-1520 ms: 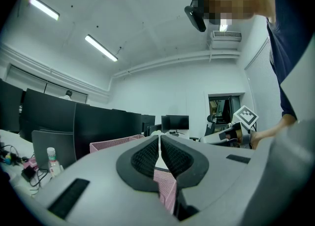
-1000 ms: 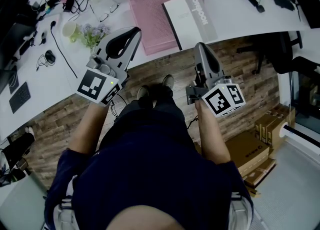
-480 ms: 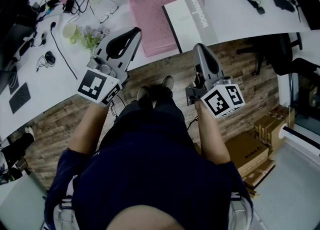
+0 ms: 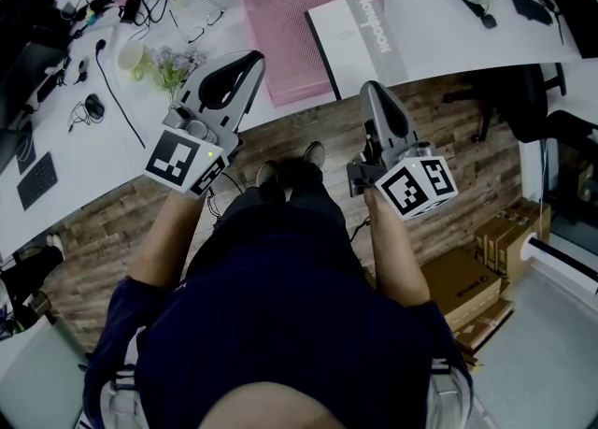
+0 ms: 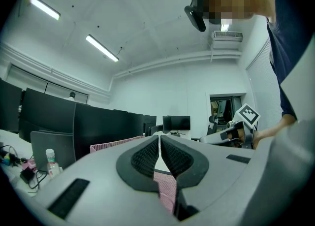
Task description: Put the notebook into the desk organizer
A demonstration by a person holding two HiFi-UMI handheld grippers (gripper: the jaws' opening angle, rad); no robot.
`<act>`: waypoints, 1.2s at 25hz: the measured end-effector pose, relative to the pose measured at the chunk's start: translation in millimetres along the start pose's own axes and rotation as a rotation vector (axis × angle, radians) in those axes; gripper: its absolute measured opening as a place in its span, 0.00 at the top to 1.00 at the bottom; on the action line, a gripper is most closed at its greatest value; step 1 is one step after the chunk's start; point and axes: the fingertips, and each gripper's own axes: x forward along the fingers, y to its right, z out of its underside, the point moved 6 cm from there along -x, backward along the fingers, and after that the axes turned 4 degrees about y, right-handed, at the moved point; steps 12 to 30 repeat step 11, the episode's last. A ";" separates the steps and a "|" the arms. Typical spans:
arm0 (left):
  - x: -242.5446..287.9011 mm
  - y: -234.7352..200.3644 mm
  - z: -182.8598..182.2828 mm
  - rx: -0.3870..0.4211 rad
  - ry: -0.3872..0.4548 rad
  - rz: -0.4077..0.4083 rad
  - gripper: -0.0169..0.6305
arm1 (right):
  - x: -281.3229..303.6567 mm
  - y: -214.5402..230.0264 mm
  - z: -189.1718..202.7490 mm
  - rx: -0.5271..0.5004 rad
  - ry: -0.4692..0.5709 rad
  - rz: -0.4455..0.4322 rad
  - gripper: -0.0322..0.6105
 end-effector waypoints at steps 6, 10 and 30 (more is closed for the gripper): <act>1.1 1.8 -0.2 0.001 -0.002 -0.001 0.91 | -1.0 0.8 -0.6 0.000 -0.001 -0.004 0.94; 1.6 2.1 -0.2 0.001 -0.001 -0.001 0.91 | -1.1 0.6 -0.5 -0.001 -0.002 -0.007 0.94; 1.7 2.1 -0.2 0.001 -0.001 -0.002 0.91 | -1.0 0.6 -0.4 -0.001 -0.003 -0.008 0.94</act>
